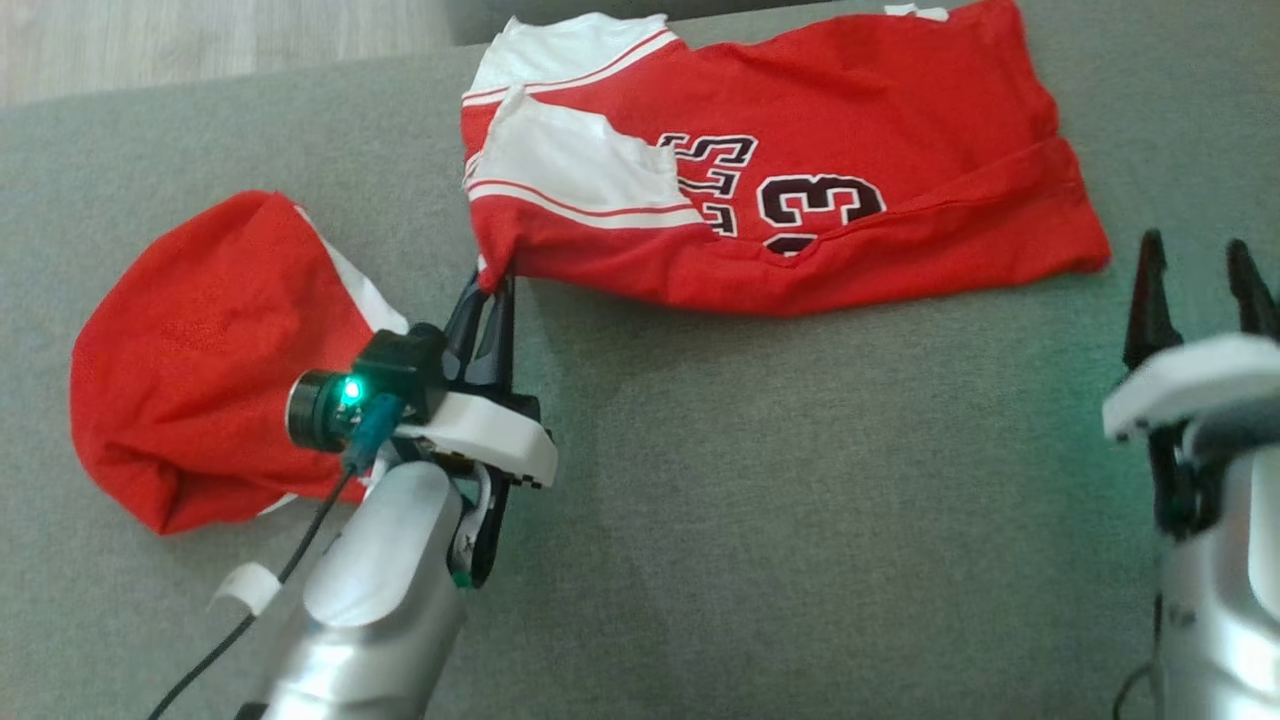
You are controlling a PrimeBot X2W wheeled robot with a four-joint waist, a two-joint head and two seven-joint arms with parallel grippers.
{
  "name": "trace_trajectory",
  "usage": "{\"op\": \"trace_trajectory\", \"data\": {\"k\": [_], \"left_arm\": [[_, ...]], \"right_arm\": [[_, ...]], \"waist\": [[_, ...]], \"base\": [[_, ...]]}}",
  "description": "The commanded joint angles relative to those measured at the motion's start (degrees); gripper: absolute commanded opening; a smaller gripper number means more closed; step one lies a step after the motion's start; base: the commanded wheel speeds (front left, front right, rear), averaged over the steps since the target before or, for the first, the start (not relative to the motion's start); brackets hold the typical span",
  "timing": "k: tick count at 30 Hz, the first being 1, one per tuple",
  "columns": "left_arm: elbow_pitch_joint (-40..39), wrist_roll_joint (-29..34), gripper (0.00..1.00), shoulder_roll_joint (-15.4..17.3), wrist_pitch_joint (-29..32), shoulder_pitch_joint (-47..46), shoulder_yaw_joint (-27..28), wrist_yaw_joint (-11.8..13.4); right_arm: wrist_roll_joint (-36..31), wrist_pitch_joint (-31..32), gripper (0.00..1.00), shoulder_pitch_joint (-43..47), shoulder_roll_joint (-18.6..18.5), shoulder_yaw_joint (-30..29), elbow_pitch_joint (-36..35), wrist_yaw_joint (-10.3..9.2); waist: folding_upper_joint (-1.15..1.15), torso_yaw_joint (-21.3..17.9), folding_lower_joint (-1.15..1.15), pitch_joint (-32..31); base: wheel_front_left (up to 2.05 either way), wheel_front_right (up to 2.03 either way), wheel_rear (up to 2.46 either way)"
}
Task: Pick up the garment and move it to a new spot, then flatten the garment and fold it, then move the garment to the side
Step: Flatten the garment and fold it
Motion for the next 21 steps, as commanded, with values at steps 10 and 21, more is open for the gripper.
{"op": "trace_trajectory", "data": {"k": [10,21], "left_arm": [[-3.7,1.3,0.0,0.4,-0.7,-1.4,-1.9,-0.6],[-3.6,1.1,0.0,0.3,-0.7,-2.6,-3.3,-0.3]], "right_arm": [[-8.2,11.5,1.0,-14.3,-3.9,-3.8,15.3,-0.04],[-9.3,11.4,1.0,-19.9,-6.2,-3.5,26.7,-0.04]], "waist": [[0.0,2.7,0.0,3.2],[0.0,3.9,0.0,4.9]], "base": [[0.0,0.0,0.0],[0.0,0.0,0.0]]}}
